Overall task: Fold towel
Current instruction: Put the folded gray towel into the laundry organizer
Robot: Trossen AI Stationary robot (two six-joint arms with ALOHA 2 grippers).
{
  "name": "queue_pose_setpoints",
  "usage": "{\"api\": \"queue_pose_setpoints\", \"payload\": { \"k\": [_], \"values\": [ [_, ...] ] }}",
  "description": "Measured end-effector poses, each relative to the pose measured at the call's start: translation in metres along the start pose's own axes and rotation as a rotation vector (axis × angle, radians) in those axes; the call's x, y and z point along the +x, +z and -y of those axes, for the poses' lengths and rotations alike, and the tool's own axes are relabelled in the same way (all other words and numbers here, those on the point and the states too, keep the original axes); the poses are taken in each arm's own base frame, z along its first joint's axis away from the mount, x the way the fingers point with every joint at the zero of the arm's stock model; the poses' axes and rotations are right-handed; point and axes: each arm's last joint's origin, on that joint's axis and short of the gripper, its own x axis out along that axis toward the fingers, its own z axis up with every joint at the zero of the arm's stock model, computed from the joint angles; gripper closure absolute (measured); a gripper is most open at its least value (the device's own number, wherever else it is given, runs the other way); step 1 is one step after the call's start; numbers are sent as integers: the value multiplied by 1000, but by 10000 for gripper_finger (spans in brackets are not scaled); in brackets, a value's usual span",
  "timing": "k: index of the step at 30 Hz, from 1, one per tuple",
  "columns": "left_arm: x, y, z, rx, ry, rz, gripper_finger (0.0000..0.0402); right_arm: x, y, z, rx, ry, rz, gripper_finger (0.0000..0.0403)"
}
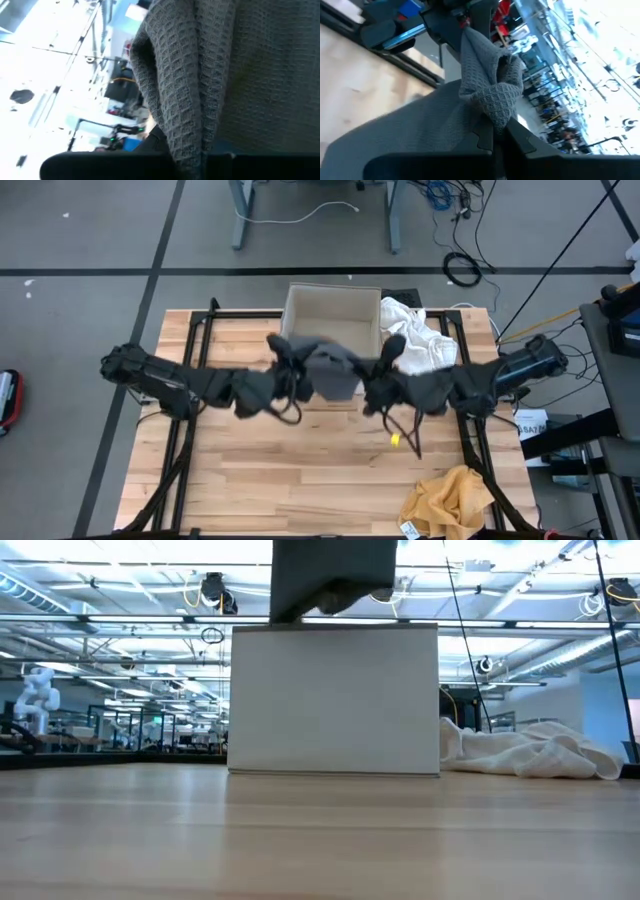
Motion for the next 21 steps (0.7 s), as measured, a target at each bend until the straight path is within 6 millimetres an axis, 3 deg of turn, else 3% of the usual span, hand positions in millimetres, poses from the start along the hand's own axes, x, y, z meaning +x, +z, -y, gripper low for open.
{"api": "queue_pose_setpoints", "payload": {
  "k": [5, 9, 21],
  "values": [
    [30, -16, -29, 6, 29, -18, 391, 15, -15, 31, -18, -54, -5, 399],
    [54, -36, -40, 9, 23, -35, 392, 33, -32, 47, -39, -72, -41, 399],
    [112, -92, -38, -65, -166, -75, 392, 75, -91, 81, -52, 45, -122, 399]
  ]
}}
